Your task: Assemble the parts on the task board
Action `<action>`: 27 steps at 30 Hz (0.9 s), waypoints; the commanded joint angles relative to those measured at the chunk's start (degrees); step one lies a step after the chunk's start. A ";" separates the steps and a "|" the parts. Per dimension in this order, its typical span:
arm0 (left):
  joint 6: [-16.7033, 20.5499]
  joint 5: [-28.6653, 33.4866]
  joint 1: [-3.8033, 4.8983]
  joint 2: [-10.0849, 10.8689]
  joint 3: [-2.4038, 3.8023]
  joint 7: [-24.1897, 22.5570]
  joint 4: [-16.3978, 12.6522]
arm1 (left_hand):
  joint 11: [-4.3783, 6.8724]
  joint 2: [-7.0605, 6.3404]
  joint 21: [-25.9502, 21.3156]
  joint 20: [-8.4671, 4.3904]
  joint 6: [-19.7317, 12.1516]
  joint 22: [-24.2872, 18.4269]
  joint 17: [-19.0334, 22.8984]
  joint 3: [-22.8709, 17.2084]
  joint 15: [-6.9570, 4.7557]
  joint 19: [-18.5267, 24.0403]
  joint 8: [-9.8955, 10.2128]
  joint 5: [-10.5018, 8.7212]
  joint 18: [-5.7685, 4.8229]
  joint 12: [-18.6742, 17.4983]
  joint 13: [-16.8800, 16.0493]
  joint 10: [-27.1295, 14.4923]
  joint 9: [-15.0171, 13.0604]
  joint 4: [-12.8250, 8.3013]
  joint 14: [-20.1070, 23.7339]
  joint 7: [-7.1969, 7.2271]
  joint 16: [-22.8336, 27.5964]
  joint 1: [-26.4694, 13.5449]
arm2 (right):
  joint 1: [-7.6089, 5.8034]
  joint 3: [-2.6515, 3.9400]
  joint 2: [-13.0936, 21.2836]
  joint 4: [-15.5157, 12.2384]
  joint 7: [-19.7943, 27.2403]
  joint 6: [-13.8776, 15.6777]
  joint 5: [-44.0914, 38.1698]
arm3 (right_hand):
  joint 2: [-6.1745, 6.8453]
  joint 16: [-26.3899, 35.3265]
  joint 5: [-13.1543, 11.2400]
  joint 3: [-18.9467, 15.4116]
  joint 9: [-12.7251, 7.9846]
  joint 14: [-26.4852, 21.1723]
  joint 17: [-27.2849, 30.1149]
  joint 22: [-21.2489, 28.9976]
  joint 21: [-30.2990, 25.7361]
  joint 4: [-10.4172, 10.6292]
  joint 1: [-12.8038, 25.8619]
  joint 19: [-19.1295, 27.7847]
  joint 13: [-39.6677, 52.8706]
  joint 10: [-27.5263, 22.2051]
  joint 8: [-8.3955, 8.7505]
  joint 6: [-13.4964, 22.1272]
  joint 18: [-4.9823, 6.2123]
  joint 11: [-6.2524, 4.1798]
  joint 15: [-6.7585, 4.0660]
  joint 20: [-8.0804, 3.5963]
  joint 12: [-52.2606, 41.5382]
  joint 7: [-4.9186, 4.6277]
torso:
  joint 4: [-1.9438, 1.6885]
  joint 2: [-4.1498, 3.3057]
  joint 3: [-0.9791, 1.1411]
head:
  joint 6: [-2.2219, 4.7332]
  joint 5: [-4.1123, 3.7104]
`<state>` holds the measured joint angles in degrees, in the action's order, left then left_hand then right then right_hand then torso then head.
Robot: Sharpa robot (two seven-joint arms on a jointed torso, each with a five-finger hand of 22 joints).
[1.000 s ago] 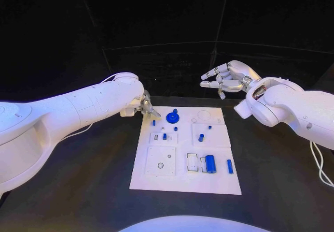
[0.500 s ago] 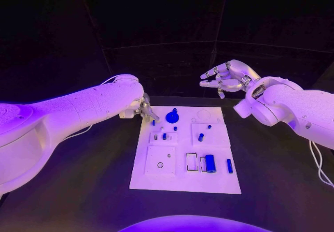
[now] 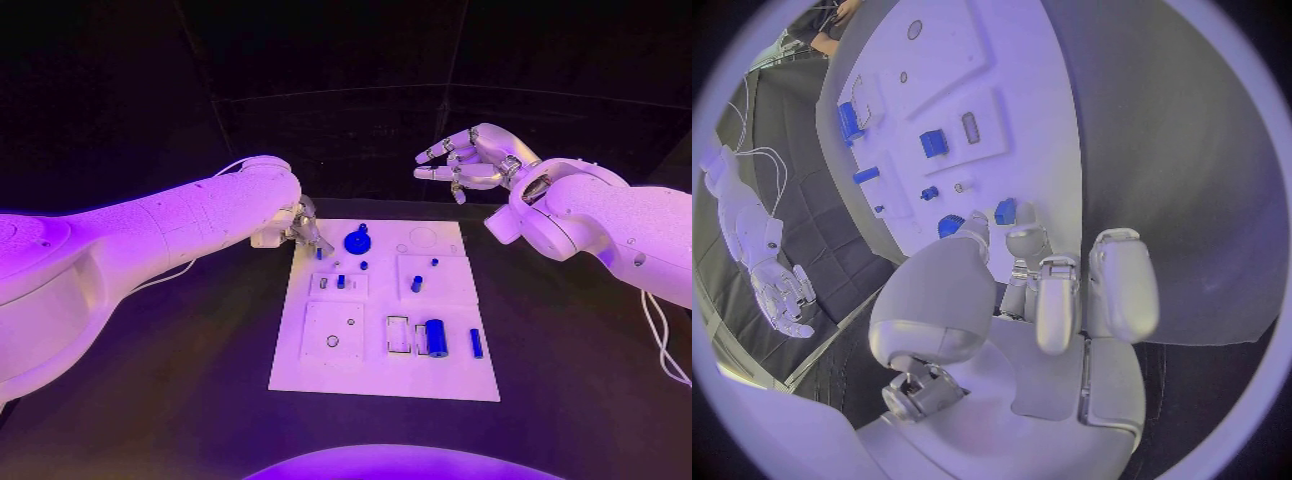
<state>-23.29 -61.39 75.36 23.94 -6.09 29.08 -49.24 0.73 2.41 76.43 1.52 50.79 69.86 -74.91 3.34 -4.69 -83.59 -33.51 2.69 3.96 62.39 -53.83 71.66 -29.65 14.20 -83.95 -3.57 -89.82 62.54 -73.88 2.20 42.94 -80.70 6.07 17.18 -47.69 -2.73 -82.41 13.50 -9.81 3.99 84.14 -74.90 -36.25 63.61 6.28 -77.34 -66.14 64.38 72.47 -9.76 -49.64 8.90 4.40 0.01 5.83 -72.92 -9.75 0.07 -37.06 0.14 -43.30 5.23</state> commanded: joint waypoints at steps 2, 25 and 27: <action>-0.78 0.66 0.03 0.03 -0.05 -1.17 -0.19 | 0.09 0.53 0.31 -0.08 0.51 0.14 -15.09 -0.21 0.07 -0.54 0.33 -0.01 0.03 0.31 0.03 0.28 0.22 -1.19 -6.05 0.17 -0.18 1.97 | -0.13 0.04 -0.11 0.05 0.29 -0.46 0.00 | -0.62 0.33 0.39 -0.20 -0.02 2.71 -0.54 -0.01 -0.23 0.07 0.08 0.29 0.07 -0.19 -0.37 -0.02 0.38 0.02 -0.11 0.14 0.29 0.34 | -0.04 0.01 0.01 | 0.07 -0.26; 3.98 2.87 -0.10 0.16 -0.07 -2.34 -0.02 | 0.81 7.25 -0.10 -0.49 0.78 -0.08 -15.09 -7.39 -0.42 -0.34 0.72 0.03 0.13 -0.08 0.59 0.04 0.89 -8.43 -6.05 0.89 -0.18 11.63 | -0.13 0.04 -0.38 0.21 -0.12 -1.03 0.00 | -1.10 0.38 0.84 -0.15 -0.02 2.71 -0.50 0.08 -0.30 0.04 -0.33 0.28 0.07 -0.18 -0.43 -0.03 0.39 -0.01 -0.14 0.11 0.28 0.36 | 0.00 0.00 0.02 | -0.13 -0.36; 4.36 3.78 -0.10 0.28 -0.07 -2.53 -0.03 | 0.97 7.68 -0.08 -0.57 0.75 -0.03 -15.09 -8.67 -0.53 -0.35 0.66 0.05 0.13 -0.14 0.61 0.03 0.88 -9.43 -6.05 1.03 -0.18 12.69 | -0.13 0.04 -0.39 0.24 -0.13 -1.08 0.00 | -1.18 0.40 1.19 -0.19 -0.03 2.71 -0.49 0.09 -0.31 0.01 -0.48 0.26 0.06 -0.20 -0.46 -0.03 0.38 -0.02 -0.15 0.10 0.29 0.36 | 0.02 0.03 0.00 | -0.07 -0.37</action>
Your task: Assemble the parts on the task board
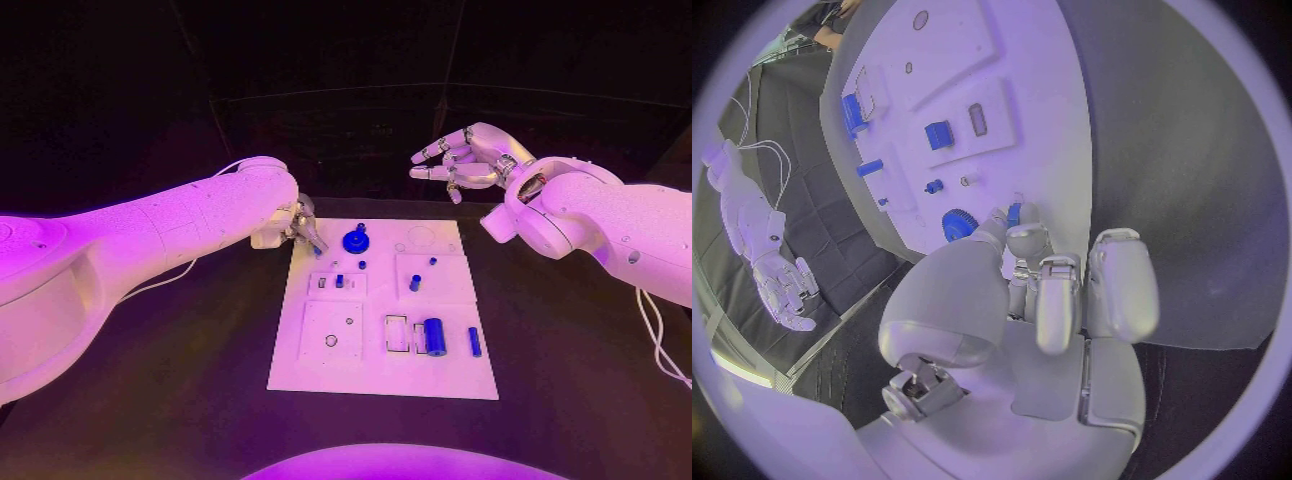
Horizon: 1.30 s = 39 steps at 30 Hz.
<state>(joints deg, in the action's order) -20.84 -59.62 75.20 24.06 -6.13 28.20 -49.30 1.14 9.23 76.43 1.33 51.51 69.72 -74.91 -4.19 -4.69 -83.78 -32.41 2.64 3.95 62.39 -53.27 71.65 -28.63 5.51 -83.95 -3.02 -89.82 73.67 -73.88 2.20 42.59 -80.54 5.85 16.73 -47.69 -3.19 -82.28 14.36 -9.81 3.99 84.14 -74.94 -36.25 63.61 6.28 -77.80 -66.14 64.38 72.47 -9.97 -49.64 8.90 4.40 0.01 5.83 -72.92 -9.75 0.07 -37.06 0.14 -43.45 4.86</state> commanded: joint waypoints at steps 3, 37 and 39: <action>2.48 3.48 0.06 0.63 -0.03 -2.00 -0.27 | 0.57 1.22 -0.31 -0.52 -0.12 -0.16 -15.09 -3.87 -0.64 -0.06 -0.58 0.12 0.18 -0.38 0.20 -0.03 -0.21 -2.60 -6.05 0.50 -0.18 2.98 | -0.13 0.04 -0.04 0.14 0.04 -0.74 0.01 | -0.81 0.29 1.10 -0.35 -0.04 2.73 -0.46 0.08 -0.33 0.01 -0.22 0.20 0.03 -0.22 -0.29 -0.02 0.37 -0.03 -0.17 0.08 0.30 0.37 | 0.04 0.04 0.00 | 0.10 -0.03; 19.42 7.00 -1.60 16.03 -2.78 -1.21 -25.32 | 0.65 -7.38 -0.98 -0.44 0.62 -0.02 -15.09 -35.28 -0.58 -0.21 -4.48 0.14 0.26 -0.08 0.78 1.98 -1.66 -10.02 -6.05 0.58 -0.18 -14.12 | -0.12 -0.01 -0.07 1.14 -0.16 -1.76 -0.50 | -0.95 0.38 2.74 -0.75 -0.05 2.73 -0.37 0.28 -0.47 0.12 -0.49 0.20 -0.08 -0.30 -0.40 -0.02 0.39 -0.06 -0.19 0.05 0.37 0.39 | -1.00 0.84 0.55 | -0.82 0.66; 20.05 5.99 -1.94 16.38 -2.82 -1.43 -26.14 | 0.68 -7.51 -0.96 -0.46 0.61 0.02 -15.09 -35.56 -0.60 -0.23 -4.55 0.14 0.25 0.00 0.72 2.04 -1.69 -10.16 -6.05 0.60 -0.18 -14.27 | -0.12 -0.02 -0.08 1.14 -0.22 -1.94 -0.51 | -0.95 0.38 2.74 -0.75 -0.05 2.73 -0.37 0.28 -0.47 0.12 -0.49 0.20 -0.08 -0.30 -0.40 -0.02 0.39 -0.06 -0.19 0.05 0.37 0.39 | -1.01 0.78 0.53 | -0.58 0.61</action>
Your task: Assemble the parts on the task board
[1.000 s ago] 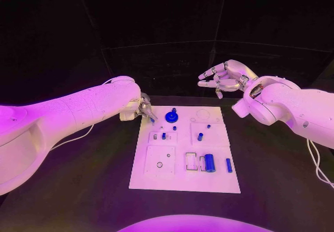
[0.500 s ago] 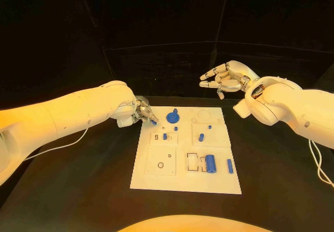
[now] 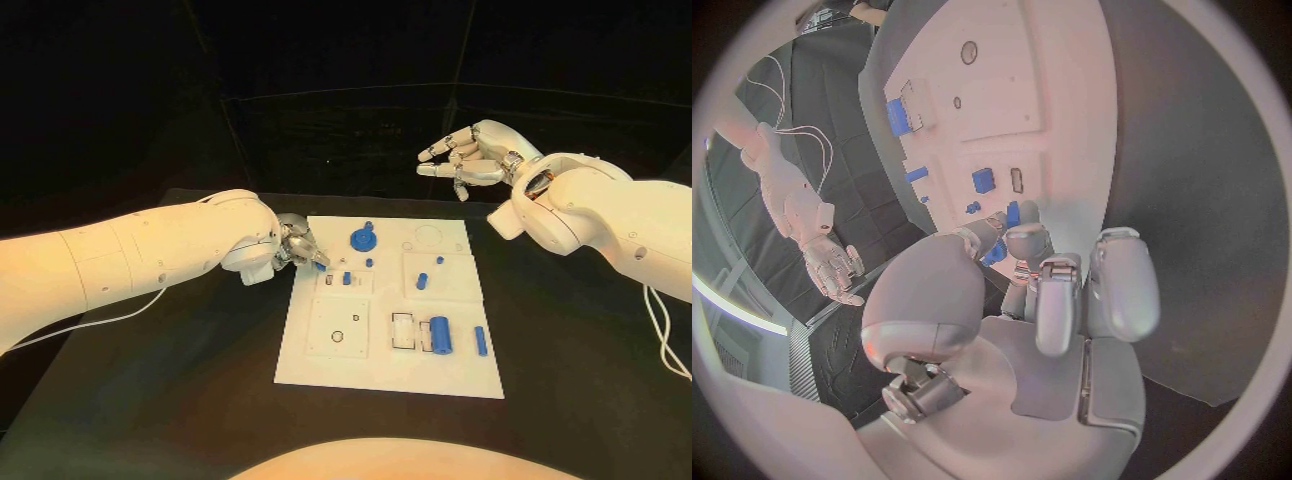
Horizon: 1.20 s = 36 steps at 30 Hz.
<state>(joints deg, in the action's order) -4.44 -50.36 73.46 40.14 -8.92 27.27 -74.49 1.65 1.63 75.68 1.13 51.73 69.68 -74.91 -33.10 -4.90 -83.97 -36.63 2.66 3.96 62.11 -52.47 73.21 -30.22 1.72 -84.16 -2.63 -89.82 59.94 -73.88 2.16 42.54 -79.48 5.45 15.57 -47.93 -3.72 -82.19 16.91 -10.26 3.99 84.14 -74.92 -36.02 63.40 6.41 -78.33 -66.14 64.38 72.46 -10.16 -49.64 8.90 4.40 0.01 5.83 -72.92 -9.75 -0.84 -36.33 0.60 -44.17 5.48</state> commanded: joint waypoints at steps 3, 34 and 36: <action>4.08 -5.33 -0.61 0.69 -0.07 -0.83 -2.09 | 0.18 -0.01 -0.24 -0.27 0.39 0.04 -15.09 -6.88 -0.41 -0.03 -0.39 0.12 0.25 0.33 -0.12 0.52 -0.13 -6.48 -5.84 0.23 -0.18 -0.67 | -0.12 0.02 -0.06 0.08 0.10 -1.00 -0.30 | -0.41 0.30 0.19 -0.30 -0.05 2.73 -0.39 0.05 -0.26 -0.01 0.04 0.20 -0.08 -0.29 -0.21 -0.02 0.39 -0.06 -0.19 0.05 0.37 0.38 | 0.01 0.00 0.01 | 0.27 0.07; 4.22 -11.29 -2.60 0.08 -0.09 0.68 -3.82 | 0.25 -0.32 -0.16 -0.32 0.47 0.19 -15.09 -7.56 -0.47 -0.10 -0.64 0.12 0.23 0.83 -0.67 0.90 -0.24 -6.74 -5.84 0.30 -0.18 -1.11 | -0.11 -0.01 -0.30 0.26 0.18 -1.06 -0.36 | -0.41 0.30 0.19 -0.30 -0.05 2.73 -0.39 0.05 -0.26 -0.01 0.04 0.20 -0.08 -0.29 -0.21 -0.02 0.39 -0.06 -0.19 0.05 0.37 0.38 | -0.05 -0.10 -0.01 | -0.10 -0.34; 4.16 -11.29 -2.61 -0.05 -0.09 0.76 -3.76 | 0.25 -0.32 -0.16 -0.32 0.47 0.19 -15.09 -7.56 -0.47 -0.10 -0.64 0.12 0.23 0.83 -0.67 0.90 -0.24 -6.74 -5.84 0.30 -0.18 -1.11 | -0.11 -0.01 -0.29 0.26 0.13 -1.08 -0.36 | -0.48 0.33 0.42 -0.39 -0.04 2.72 -0.35 0.05 -0.27 0.06 0.04 0.18 -0.11 -0.32 -0.24 -0.04 0.39 -0.06 -0.20 0.05 0.38 0.39 | -0.10 -0.08 0.04 | -0.20 -0.41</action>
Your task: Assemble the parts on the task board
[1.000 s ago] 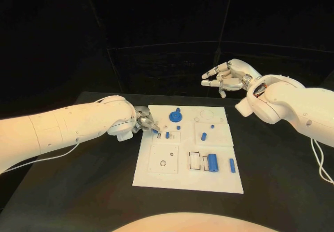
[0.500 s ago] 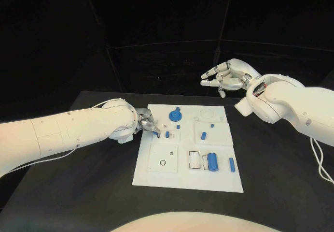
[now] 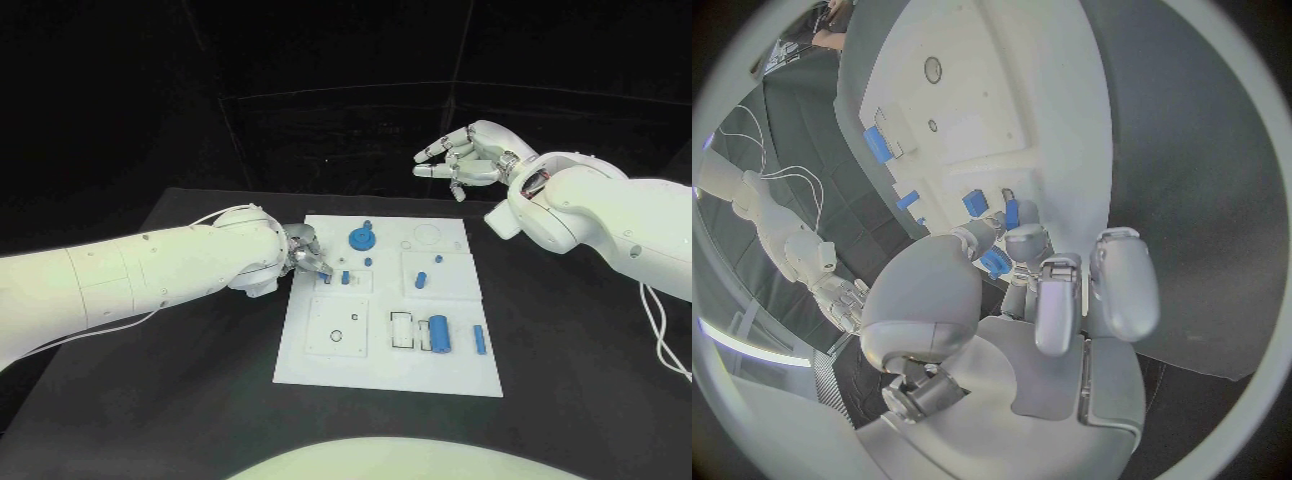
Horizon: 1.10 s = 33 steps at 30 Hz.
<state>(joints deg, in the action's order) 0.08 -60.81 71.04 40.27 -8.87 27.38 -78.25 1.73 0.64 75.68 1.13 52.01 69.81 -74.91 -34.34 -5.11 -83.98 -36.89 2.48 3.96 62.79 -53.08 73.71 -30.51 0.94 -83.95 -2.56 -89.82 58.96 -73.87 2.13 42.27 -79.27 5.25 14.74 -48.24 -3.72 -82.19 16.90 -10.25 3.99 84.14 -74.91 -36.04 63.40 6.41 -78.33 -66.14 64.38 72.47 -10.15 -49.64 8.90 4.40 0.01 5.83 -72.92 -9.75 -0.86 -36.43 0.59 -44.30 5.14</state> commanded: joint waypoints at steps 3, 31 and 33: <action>-0.50 -0.84 -0.20 -0.31 -0.14 0.75 0.05 | 0.17 0.68 -0.16 -0.32 0.19 0.06 -15.09 -6.31 -0.26 -0.10 -0.39 0.30 0.23 0.15 -0.06 0.41 0.05 -5.96 -6.05 0.22 -0.18 -0.12 | -0.12 0.03 0.03 0.00 0.30 -0.27 -0.05 | -0.48 0.33 0.44 -0.40 -0.04 2.72 -0.36 0.06 -0.27 0.06 0.04 0.18 -0.11 -0.32 -0.25 -0.04 0.38 -0.06 -0.20 0.05 0.39 0.39 | 0.01 0.05 0.06 | -0.02 0.02; -4.13 -0.77 -0.20 -0.35 -0.14 1.92 -0.69 | 0.22 0.55 -0.07 -0.35 0.23 0.19 -15.09 -6.64 -0.29 -0.16 -0.51 0.29 0.20 0.36 -0.27 0.58 0.00 -6.12 -6.05 0.27 -0.18 -0.27 | -0.12 0.03 0.04 0.07 0.12 -0.59 -0.07 | -0.48 0.33 0.44 -0.40 -0.04 2.72 -0.36 0.06 -0.27 0.06 0.04 0.18 -0.11 -0.32 -0.25 -0.04 0.38 -0.06 -0.20 0.05 0.39 0.39 | 0.00 0.04 0.03 | -0.31 0.05; -4.25 -0.65 -0.20 -0.38 -0.14 1.94 -0.70 | 0.22 0.55 -0.07 -0.35 0.23 0.19 -15.09 -6.64 -0.29 -0.16 -0.51 0.29 0.20 0.36 -0.27 0.58 0.00 -6.12 -6.05 0.27 -0.18 -0.27 | -0.12 0.03 0.03 0.08 0.12 -0.60 -0.08 | -0.48 0.33 0.44 -0.40 -0.04 2.72 -0.36 0.06 -0.27 0.06 0.04 0.18 -0.11 -0.32 -0.25 -0.04 0.38 -0.06 -0.20 0.05 0.39 0.39 | 0.02 0.05 0.05 | -0.31 0.06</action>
<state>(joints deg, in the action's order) -1.97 -61.07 71.03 39.93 -8.82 28.44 -78.86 1.93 0.65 75.68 1.13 52.04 69.95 -74.91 -34.90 -5.11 -83.97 -37.09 2.60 3.96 62.79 -53.28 73.92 -30.60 0.70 -83.95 -2.57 -89.82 58.58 -73.86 2.12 42.34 -79.25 5.18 14.62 -48.27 -3.72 -82.19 17.18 -10.25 3.99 84.14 -74.90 -36.05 63.40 6.41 -78.33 -66.14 64.33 72.47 -10.14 -49.64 8.90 4.40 0.01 5.83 -72.92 -9.75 -0.91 -36.40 0.61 -44.65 5.18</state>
